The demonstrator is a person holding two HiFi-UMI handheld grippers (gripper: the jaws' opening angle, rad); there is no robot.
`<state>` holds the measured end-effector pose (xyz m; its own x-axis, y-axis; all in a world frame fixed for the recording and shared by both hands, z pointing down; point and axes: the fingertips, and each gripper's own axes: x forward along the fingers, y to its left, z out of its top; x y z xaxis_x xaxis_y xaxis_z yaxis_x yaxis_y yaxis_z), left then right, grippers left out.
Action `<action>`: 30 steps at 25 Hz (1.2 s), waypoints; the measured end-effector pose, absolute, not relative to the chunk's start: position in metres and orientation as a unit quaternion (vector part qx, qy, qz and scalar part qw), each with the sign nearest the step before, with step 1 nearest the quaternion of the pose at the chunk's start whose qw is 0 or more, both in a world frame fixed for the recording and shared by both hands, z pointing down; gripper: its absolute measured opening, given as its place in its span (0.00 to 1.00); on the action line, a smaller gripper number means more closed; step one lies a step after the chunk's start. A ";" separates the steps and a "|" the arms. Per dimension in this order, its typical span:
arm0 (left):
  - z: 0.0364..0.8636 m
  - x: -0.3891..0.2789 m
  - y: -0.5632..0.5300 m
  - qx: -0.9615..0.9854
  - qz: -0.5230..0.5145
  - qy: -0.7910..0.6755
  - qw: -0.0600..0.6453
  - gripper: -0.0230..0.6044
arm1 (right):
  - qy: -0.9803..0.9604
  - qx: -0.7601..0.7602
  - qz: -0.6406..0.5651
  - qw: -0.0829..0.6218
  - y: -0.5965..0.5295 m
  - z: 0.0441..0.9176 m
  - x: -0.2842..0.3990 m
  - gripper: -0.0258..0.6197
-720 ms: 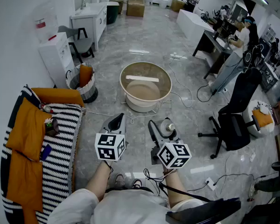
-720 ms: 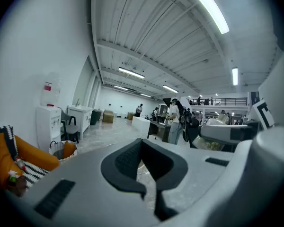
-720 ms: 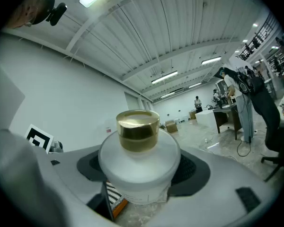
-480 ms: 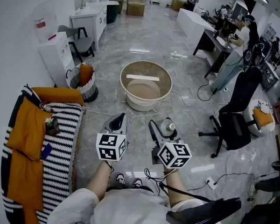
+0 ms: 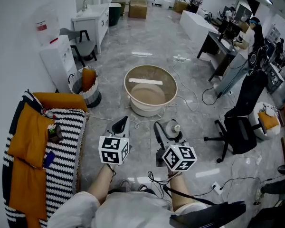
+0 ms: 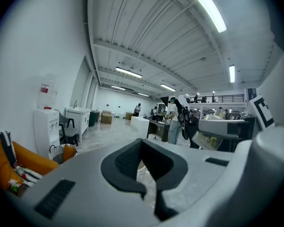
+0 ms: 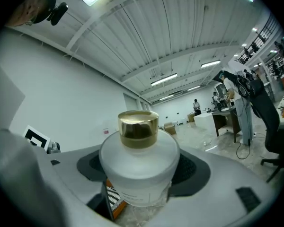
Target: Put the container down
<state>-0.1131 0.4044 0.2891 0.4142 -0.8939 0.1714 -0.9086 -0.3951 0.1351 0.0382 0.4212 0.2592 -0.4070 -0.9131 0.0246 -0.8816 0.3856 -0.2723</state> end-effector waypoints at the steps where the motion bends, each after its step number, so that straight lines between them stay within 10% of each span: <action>1: 0.290 -0.116 0.402 0.835 0.037 -0.539 0.103 0.05 | 0.828 -0.543 -0.122 0.065 0.419 0.260 0.037 0.58; 30: 0.297 -0.092 0.244 0.841 0.045 -0.529 0.100 0.05 | 0.810 -0.568 -0.137 0.045 0.260 0.276 0.069 0.58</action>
<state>-0.0916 0.2440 0.2970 0.4359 -0.8816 0.1812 -0.8995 -0.4201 0.1198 0.0692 0.2601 0.2761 -0.3505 -0.9328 0.0835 -0.9083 0.3169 -0.2730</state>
